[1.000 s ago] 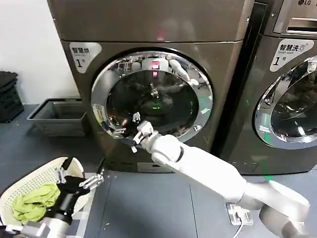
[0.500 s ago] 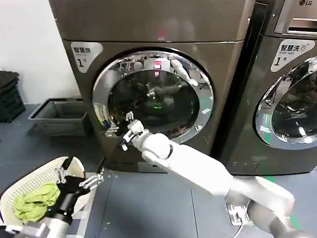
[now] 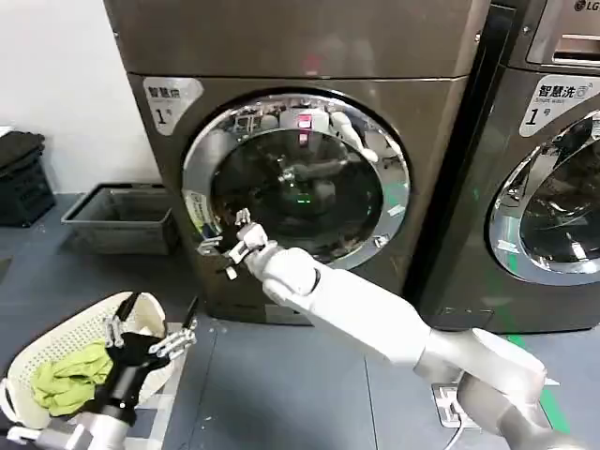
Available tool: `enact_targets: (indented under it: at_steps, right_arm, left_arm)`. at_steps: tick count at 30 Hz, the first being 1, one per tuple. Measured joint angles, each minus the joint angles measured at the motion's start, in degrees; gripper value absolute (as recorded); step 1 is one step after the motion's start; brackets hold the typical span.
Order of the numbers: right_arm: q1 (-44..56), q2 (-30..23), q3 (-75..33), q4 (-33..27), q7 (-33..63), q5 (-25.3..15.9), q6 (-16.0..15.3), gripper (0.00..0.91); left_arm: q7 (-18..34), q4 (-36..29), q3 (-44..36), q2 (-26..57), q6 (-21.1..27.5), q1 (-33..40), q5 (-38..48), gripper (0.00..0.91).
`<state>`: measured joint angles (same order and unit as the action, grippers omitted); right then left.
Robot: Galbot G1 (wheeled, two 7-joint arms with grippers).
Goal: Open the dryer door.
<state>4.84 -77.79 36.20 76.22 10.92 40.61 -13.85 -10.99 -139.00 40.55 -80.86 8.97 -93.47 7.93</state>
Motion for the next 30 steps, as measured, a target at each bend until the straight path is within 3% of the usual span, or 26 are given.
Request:
enact_targets:
  at_steps: [30]
  right_arm:
    - [-1.00, -2.56, 0.58, -3.19, -2.47, -0.48, 0.08, 0.907]
  left_arm:
    - [0.00, -0.36, 0.06, 0.11, 0.02, 0.02, 0.17, 0.907]
